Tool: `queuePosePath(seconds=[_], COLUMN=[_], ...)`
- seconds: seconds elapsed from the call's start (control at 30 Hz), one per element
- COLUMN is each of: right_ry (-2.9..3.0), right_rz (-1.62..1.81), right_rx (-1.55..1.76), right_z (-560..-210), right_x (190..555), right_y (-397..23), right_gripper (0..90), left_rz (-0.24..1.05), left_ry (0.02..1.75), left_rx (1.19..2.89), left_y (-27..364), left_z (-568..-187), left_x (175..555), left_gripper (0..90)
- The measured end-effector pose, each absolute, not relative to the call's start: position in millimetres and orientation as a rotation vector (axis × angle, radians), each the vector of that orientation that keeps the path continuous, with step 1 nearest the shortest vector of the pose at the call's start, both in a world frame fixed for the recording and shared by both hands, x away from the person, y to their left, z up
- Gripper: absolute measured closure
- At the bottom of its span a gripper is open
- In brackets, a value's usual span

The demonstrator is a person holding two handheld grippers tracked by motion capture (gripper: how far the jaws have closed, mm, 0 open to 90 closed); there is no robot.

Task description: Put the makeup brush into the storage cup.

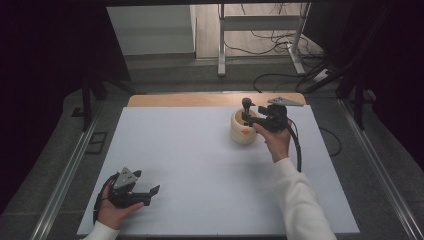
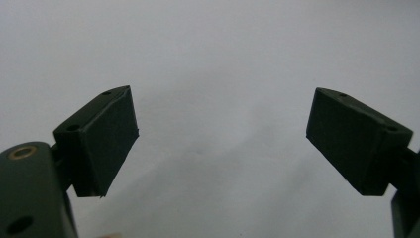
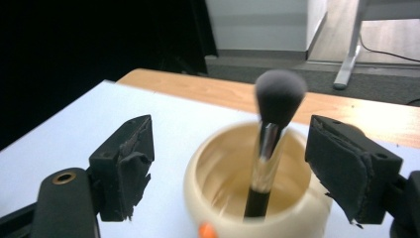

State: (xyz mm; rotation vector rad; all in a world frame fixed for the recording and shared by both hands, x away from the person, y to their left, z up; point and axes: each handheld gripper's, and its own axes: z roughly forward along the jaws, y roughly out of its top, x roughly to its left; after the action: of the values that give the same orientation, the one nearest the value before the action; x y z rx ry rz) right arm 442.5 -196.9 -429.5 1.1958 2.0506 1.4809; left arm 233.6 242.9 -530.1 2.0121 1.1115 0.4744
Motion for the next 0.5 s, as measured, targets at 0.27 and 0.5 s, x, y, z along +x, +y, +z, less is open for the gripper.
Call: queuePosePath(seconds=[0.27, 0.5], right_ry=[2.153, 2.187], right_rz=[1.462, 1.436], right_rx=[1.108, 1.079], right_z=[-433, -440], right_x=[406, 388], right_y=[-213, -228], right_gripper=[19.8, 20.7], left_rz=[0.483, 0.484], left_ry=[1.119, 1.124], left_rx=[2.004, 1.996], left_y=[244, 244], left_z=[-528, -528], left_x=[233, 233], left_gripper=[13.4, 13.4])
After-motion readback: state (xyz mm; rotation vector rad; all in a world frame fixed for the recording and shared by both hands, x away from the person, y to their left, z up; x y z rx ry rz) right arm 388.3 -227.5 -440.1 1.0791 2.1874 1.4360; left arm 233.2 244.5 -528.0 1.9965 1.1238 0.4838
